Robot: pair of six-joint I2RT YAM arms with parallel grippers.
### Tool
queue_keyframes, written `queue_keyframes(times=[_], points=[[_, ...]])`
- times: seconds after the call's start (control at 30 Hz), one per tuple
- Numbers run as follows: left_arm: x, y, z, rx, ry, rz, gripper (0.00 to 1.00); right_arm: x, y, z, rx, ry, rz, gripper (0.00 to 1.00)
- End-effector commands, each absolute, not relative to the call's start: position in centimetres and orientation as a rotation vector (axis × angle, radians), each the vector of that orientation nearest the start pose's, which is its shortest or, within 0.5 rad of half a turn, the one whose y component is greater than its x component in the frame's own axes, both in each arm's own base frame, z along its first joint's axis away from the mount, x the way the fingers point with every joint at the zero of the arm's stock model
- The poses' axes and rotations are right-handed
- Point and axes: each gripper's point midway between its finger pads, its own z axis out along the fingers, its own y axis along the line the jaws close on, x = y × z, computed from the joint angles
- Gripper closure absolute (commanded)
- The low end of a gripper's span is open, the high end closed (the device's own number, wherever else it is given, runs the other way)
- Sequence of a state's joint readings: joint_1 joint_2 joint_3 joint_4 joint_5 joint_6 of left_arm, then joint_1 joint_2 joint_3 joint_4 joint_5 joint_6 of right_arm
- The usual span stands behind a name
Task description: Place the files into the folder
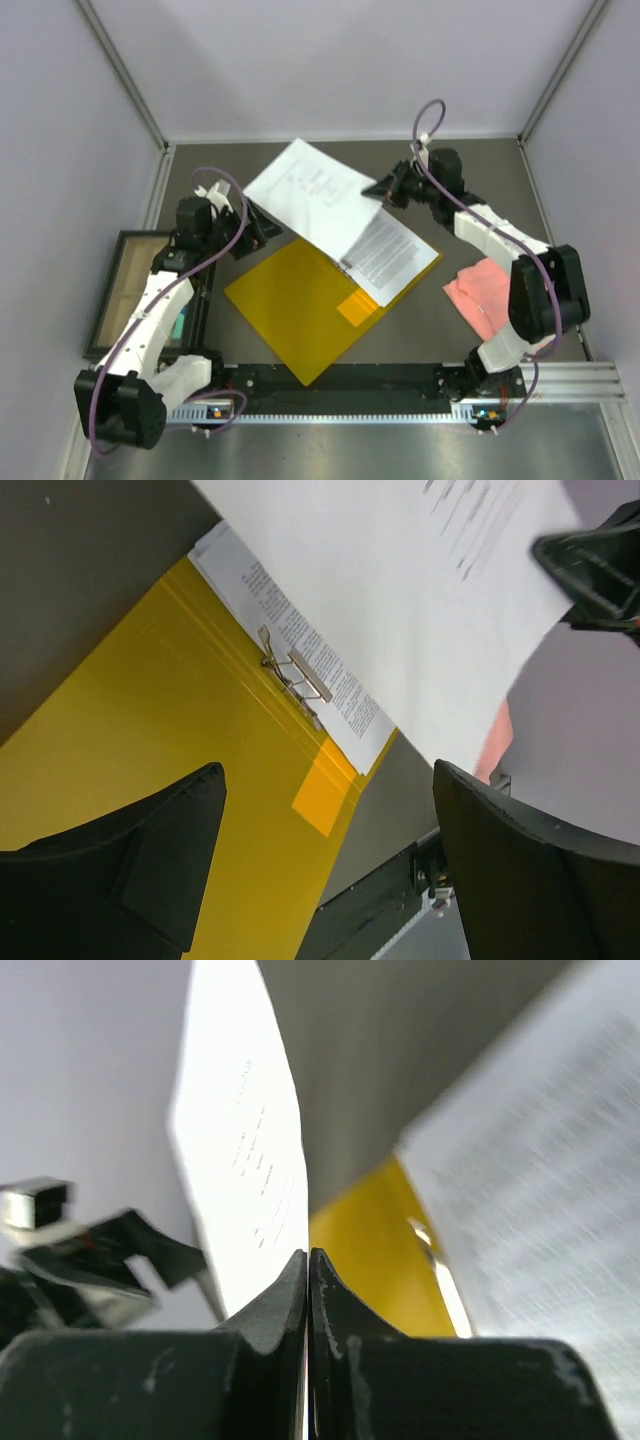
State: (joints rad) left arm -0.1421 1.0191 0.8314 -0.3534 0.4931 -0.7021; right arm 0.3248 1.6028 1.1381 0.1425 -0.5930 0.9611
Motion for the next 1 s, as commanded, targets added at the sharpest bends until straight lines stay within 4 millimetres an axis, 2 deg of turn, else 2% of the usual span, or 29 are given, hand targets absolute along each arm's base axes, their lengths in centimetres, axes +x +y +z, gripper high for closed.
queue_keyframes(times=[0.0, 0.03, 0.1, 0.13, 0.23, 0.37, 0.47, 0.63, 0.8, 0.97], points=[[28.2, -16.0, 22.8, -0.235, 2.121, -1.104, 0.12, 36.5, 21.2, 19.6, 0.181, 2.189, 1.136, 1.00], [28.1, -16.1, 22.8, -0.232, 2.123, -1.108, 0.12, 36.1, 19.9, 18.0, 0.185, 2.213, 1.065, 1.00], [27.9, -16.3, 22.4, -0.227, 2.133, -1.123, 0.12, 35.1, 18.4, 16.7, 0.172, 2.246, 0.968, 1.00], [27.9, -16.3, 22.3, -0.228, 2.136, -1.127, 0.12, 35.3, 17.2, 16.0, 0.199, 2.252, 0.912, 1.00], [27.7, -16.4, 21.9, -0.220, 2.145, -1.130, 0.12, 35.1, 15.2, 14.7, 0.226, 2.272, 0.850, 1.00], [27.8, -16.2, 21.4, -0.226, 2.155, -1.115, 0.12, 34.8, 13.7, 13.0, 0.248, 2.300, 0.794, 1.00], [27.8, -16.4, 20.8, -0.227, 2.172, -1.119, 0.12, 34.7, 13.0, 12.0, 0.249, 2.322, 0.759, 1.00], [28.0, -16.5, 20.5, -0.225, 2.180, -1.123, 0.12, 34.9, 13.1, 11.5, 0.175, 2.337, 0.757, 1.00], [28.1, -16.6, 20.1, -0.228, 2.195, -1.128, 0.12, 35.6, 10.8, 11.1, 0.221, 2.329, 0.710, 1.00], [28.2, -16.7, 19.9, -0.232, 2.198, -1.124, 0.12, 35.6, 11.0, 10.5, 0.189, 2.340, 0.741, 1.00]])
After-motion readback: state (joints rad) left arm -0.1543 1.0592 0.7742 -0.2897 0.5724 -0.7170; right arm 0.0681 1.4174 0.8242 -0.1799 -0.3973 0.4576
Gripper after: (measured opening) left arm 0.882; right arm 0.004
